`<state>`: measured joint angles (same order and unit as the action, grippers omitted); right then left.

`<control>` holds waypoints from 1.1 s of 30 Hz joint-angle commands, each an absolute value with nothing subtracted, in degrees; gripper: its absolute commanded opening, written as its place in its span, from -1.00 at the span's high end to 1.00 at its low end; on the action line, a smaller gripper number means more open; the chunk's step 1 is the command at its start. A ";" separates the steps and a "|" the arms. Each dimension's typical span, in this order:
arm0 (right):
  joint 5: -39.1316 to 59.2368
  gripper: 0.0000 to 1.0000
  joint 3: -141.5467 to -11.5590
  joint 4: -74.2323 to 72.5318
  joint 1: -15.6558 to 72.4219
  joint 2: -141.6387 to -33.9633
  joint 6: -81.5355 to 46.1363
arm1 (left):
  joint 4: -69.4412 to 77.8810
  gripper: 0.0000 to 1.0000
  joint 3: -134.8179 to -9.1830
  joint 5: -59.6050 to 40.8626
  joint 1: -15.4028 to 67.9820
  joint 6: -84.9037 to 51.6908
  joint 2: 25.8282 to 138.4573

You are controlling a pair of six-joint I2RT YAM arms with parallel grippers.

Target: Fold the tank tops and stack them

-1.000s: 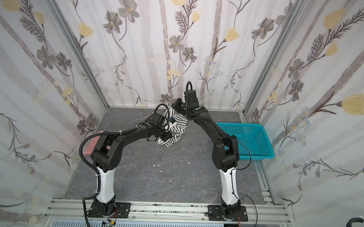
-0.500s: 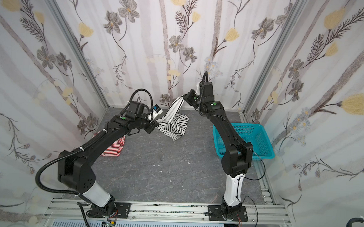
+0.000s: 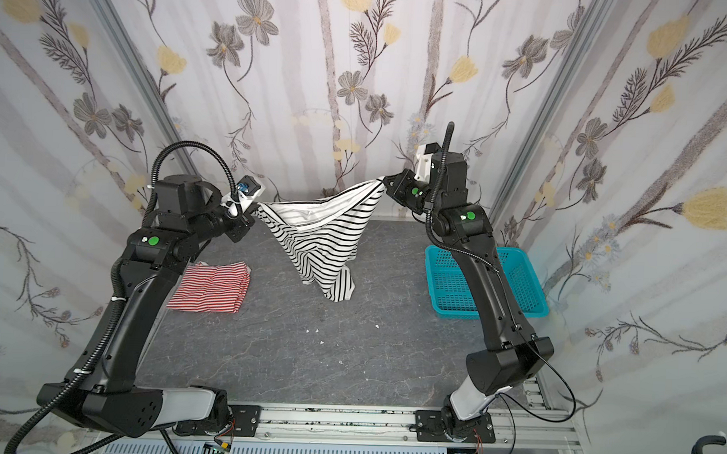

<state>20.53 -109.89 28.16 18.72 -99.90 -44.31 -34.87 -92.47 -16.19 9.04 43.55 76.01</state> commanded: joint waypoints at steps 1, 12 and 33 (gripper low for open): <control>19.01 1.00 -102.08 27.60 19.14 -94.59 -43.56 | -36.64 1.00 -88.17 -18.36 8.62 50.58 74.45; 17.19 1.00 -71.32 24.24 19.68 -74.65 -44.55 | -39.72 1.00 -78.26 -28.50 6.70 60.73 71.85; 17.62 1.00 -58.96 15.77 19.74 -85.70 -47.19 | -40.30 0.21 -68.46 -33.89 10.72 54.68 83.29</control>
<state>17.67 -58.50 19.49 19.64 -84.62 -46.06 -40.47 -68.99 -30.33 10.98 60.40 83.72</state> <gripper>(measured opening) 0.048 0.390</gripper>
